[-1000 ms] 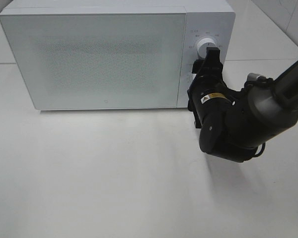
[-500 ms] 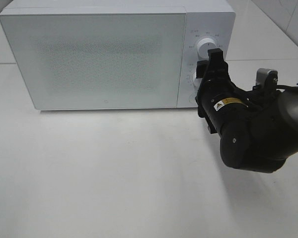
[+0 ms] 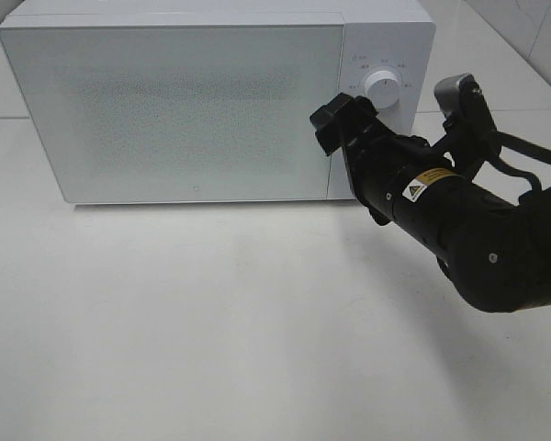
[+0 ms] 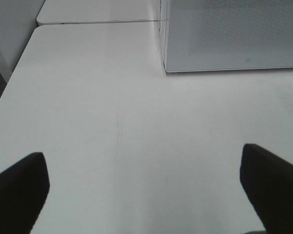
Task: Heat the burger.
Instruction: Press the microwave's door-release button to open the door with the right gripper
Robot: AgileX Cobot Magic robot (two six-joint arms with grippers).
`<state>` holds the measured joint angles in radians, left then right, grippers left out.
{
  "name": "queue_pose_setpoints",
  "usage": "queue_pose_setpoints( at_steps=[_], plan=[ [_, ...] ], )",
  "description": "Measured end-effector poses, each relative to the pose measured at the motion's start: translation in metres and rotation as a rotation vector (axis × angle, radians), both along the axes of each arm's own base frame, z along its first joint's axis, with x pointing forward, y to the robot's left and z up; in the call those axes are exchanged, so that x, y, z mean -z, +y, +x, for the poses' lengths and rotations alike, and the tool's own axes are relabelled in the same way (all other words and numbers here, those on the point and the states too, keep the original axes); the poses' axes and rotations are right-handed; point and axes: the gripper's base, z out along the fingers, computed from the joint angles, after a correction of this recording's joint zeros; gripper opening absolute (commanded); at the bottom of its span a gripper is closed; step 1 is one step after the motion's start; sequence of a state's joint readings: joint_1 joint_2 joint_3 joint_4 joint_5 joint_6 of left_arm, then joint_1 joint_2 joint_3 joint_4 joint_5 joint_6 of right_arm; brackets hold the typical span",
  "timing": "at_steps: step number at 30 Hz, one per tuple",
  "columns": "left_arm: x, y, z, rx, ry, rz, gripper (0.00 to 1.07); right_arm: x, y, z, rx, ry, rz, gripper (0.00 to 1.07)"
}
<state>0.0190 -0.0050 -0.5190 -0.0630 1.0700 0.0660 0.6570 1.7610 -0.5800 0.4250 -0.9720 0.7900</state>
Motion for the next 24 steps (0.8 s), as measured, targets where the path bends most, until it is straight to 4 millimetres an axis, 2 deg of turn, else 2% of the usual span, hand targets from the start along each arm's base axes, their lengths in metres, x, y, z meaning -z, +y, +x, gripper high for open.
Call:
queue_pose_setpoints(
  at_steps=[4,8,12,13,20,24],
  plan=[
    [0.0,0.0,0.0,0.0,0.0,0.0,1.0,-0.003,0.0,-0.005,-0.055,0.033,-0.098,0.85],
    [0.0,0.0,0.0,0.0,0.0,0.0,1.0,-0.013,-0.001,-0.015,-0.172,0.061,-0.293,0.84],
    [0.0,0.0,0.0,0.0,0.0,0.0,1.0,-0.018,-0.005,-0.02,-0.243,0.083,-0.402,0.83],
    [0.0,0.0,0.0,0.0,0.0,0.0,1.0,-0.019,-0.009,-0.023,-0.289,0.12,-0.468,0.83],
    [0.0,0.0,0.0,0.0,0.0,0.0,1.0,-0.021,-0.026,-0.031,-0.428,0.21,-0.643,0.81],
    [0.0,0.0,0.0,0.0,0.0,0.0,1.0,-0.022,-0.038,-0.041,-0.572,0.284,-0.766,0.79]
  ],
)
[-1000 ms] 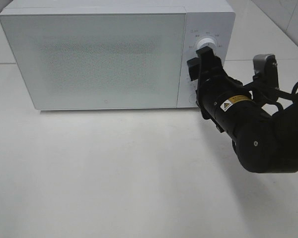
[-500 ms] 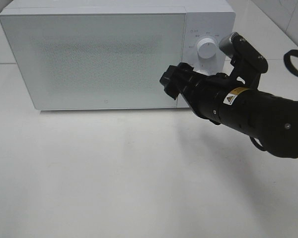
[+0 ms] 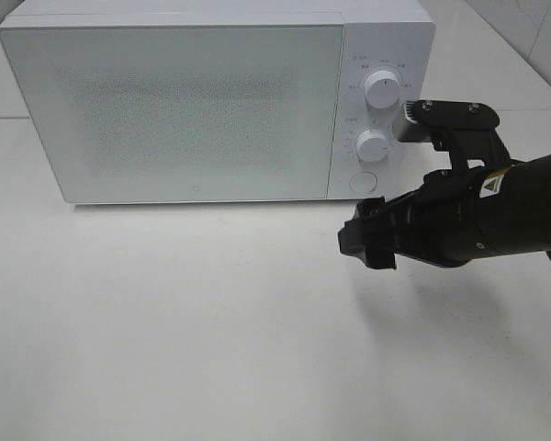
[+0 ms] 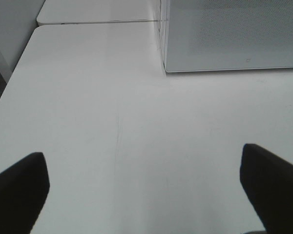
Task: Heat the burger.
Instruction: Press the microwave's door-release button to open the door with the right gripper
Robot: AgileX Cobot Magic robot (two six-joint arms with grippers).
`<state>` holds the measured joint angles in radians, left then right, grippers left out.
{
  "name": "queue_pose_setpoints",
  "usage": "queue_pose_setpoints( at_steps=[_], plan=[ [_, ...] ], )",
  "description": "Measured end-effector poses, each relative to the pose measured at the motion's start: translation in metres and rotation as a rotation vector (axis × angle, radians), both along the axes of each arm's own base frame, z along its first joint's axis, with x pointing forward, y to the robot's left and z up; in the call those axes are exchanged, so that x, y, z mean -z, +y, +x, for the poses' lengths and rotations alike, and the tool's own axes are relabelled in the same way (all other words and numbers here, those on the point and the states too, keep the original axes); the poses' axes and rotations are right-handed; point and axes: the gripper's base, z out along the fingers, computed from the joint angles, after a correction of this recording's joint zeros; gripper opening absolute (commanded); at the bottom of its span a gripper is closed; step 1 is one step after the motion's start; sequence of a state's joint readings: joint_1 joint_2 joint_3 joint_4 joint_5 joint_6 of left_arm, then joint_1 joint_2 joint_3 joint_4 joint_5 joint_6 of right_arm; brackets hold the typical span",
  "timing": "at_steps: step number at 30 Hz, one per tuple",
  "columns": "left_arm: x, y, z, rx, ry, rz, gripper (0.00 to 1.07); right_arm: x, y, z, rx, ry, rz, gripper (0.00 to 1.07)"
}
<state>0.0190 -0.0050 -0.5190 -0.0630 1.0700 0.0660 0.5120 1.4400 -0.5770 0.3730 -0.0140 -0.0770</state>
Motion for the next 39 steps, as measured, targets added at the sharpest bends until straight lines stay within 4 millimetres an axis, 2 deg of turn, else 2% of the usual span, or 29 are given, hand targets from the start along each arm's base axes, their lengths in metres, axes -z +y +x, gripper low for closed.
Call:
queue_pose_setpoints(
  at_steps=[9,14,17,19,20,22,31,33,38,39],
  plan=[
    [0.0,0.0,0.0,0.0,0.0,0.0,1.0,-0.008,-0.009,-0.023,-0.172,0.124,-0.139,0.76],
    [0.0,0.0,0.0,0.0,0.0,0.0,1.0,-0.031,-0.016,-0.041,-0.252,0.227,-0.195,0.76],
    [0.0,0.0,0.0,0.0,0.0,0.0,1.0,-0.036,-0.017,-0.043,-0.259,0.232,-0.199,0.76],
    [0.0,0.0,0.0,0.0,0.0,0.0,1.0,-0.049,-0.019,-0.05,-0.273,0.233,-0.197,0.76],
    [0.0,0.0,0.0,0.0,0.0,0.0,1.0,-0.049,-0.019,-0.05,-0.273,0.233,-0.197,0.76],
    [0.0,0.0,0.0,0.0,0.0,0.0,1.0,-0.068,-0.024,-0.061,-0.29,0.224,-0.19,0.76],
    [0.0,0.0,0.0,0.0,0.0,0.0,1.0,-0.097,-0.04,-0.089,-0.31,0.157,-0.175,0.76],
    [0.0,0.0,0.0,0.0,0.0,0.0,1.0,-0.114,-0.051,-0.109,-0.311,0.071,-0.157,0.76],
    [0.0,0.0,0.0,0.0,0.0,0.0,1.0,-0.127,-0.068,-0.128,-0.256,-0.009,-0.13,0.76],
    [0.0,0.0,0.0,0.0,0.0,0.0,1.0,-0.133,-0.08,-0.139,-0.2,-0.055,-0.124,0.76]
  ],
)
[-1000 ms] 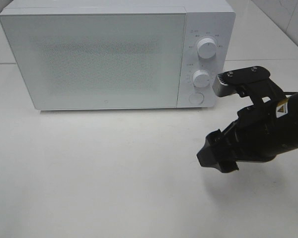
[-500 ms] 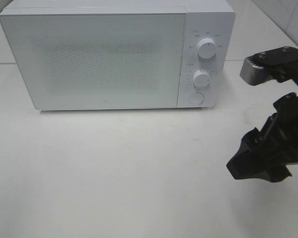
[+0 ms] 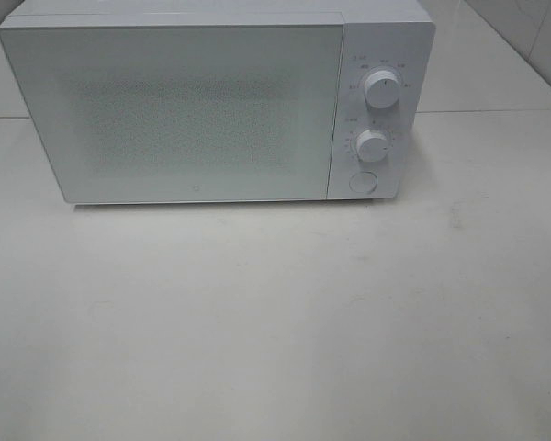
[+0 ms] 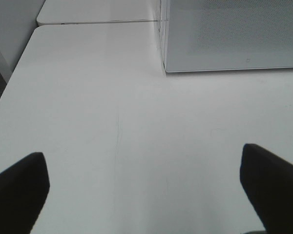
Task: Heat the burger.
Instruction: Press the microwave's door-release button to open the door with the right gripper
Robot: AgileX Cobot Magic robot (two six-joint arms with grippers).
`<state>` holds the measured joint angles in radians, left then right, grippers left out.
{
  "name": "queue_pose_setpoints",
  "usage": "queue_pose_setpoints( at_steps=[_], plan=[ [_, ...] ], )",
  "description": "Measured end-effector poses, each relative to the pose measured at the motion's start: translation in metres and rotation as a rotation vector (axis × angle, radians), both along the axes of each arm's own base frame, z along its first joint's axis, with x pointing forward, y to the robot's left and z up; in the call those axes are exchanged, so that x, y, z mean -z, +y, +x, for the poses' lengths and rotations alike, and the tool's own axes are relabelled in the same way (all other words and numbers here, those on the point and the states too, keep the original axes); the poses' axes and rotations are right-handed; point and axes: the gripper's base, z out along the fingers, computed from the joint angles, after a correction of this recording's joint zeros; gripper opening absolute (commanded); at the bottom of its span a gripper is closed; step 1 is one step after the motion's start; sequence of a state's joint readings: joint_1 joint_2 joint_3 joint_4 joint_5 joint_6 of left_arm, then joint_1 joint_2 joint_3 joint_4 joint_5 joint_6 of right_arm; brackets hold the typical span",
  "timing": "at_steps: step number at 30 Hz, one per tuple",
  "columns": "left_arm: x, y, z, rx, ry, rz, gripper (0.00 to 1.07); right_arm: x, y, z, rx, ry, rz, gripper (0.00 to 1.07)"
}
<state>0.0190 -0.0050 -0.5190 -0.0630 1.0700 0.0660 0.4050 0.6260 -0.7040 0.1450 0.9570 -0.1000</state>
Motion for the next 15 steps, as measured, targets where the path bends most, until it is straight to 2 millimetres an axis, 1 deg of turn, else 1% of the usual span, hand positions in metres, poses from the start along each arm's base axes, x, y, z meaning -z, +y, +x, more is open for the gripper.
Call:
queue_pose_setpoints(
  at_steps=[1,2,3,4,5,6,7,8,9,12,13,14,15],
  plan=[
    [0.0,0.0,0.0,0.0,0.0,0.0,1.0,0.0,0.0,0.0,0.0,0.0,0.0,0.76],
    [0.0,0.0,0.0,0.0,0.0,0.0,1.0,-0.003,-0.006,-0.006,0.03,-0.025,0.003,0.76],
    [0.0,0.0,0.0,0.0,0.0,0.0,1.0,-0.007,-0.016,-0.017,0.084,-0.077,0.005,0.76],
    [0.0,0.0,0.0,0.0,0.0,0.0,1.0,-0.007,-0.016,-0.017,0.084,-0.077,0.005,0.76],
    [0.0,0.0,0.0,0.0,0.0,0.0,1.0,-0.009,-0.021,-0.024,0.112,-0.11,0.002,0.76],
    [0.0,0.0,0.0,0.0,0.0,0.0,1.0,-0.011,-0.028,-0.035,0.159,-0.168,-0.006,0.76],
    [0.0,0.0,0.0,0.0,0.0,0.0,1.0,-0.011,-0.028,-0.035,0.159,-0.168,-0.006,0.76],
    [0.0,0.0,0.0,0.0,0.0,0.0,1.0,-0.013,-0.034,-0.047,0.195,-0.22,0.002,0.76],
    [0.0,0.0,0.0,0.0,0.0,0.0,1.0,-0.013,-0.034,-0.047,0.195,-0.22,0.002,0.76],
    [0.0,0.0,0.0,0.0,0.0,0.0,1.0,-0.008,-0.043,-0.065,0.256,-0.294,0.023,0.76],
    [0.0,0.0,0.0,0.0,0.0,0.0,1.0,-0.008,-0.043,-0.065,0.256,-0.294,0.023,0.76],
    [0.0,0.0,0.0,0.0,0.0,0.0,1.0,-0.003,-0.046,-0.072,0.291,-0.326,0.021,0.76],
    [0.0,0.0,0.0,0.0,0.0,0.0,1.0,-0.003,-0.046,-0.072,0.291,-0.326,0.021,0.76]
  ],
)
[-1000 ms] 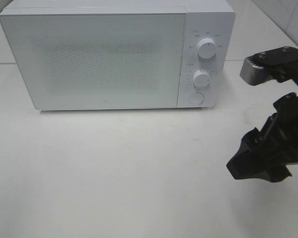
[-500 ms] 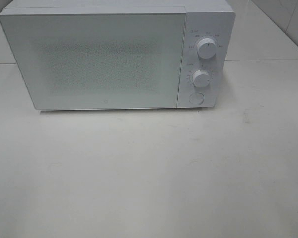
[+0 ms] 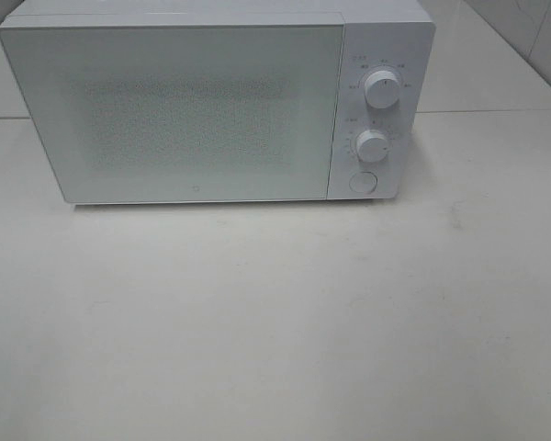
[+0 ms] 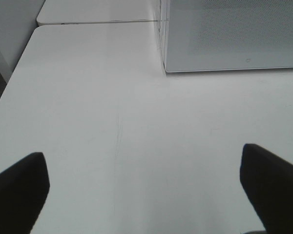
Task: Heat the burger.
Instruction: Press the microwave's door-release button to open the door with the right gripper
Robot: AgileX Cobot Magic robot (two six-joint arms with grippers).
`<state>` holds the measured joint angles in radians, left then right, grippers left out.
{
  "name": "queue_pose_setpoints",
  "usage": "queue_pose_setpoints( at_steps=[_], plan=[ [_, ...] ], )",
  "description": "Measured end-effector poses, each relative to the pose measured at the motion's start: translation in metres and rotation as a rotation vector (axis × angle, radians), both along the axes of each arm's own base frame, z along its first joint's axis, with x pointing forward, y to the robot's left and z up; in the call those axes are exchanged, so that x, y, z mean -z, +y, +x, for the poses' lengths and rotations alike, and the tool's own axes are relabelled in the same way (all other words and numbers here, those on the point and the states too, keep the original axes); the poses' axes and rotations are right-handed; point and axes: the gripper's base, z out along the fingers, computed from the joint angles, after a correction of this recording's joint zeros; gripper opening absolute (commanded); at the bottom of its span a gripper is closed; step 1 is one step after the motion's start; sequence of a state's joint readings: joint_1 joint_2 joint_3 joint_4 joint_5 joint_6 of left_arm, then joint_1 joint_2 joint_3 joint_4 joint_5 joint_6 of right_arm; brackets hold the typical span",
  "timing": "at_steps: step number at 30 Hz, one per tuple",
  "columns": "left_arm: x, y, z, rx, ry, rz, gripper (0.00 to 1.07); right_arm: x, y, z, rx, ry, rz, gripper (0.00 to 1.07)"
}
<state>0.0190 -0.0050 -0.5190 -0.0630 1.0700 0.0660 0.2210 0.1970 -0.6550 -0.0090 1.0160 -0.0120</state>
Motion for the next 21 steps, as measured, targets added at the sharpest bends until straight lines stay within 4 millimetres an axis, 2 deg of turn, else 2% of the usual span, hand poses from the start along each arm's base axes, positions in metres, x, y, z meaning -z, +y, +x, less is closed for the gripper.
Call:
queue_pose_setpoints(
  at_steps=[4,5,11,21],
  plan=[
    [0.0,0.0,0.0,0.0,0.0,0.0,1.0,0.01,-0.004,-0.015,0.055,-0.066,0.013,0.76],
    [0.0,0.0,0.0,0.0,0.0,0.0,1.0,0.018,-0.005,-0.021,0.063,-0.09,0.017,0.76],
    [0.0,0.0,0.0,0.0,0.0,0.0,1.0,0.042,-0.005,-0.018,0.063,-0.049,0.01,0.76],
    [0.0,0.0,0.0,0.0,0.0,0.0,1.0,0.043,-0.004,-0.017,0.062,-0.047,0.011,0.76]
  ],
)
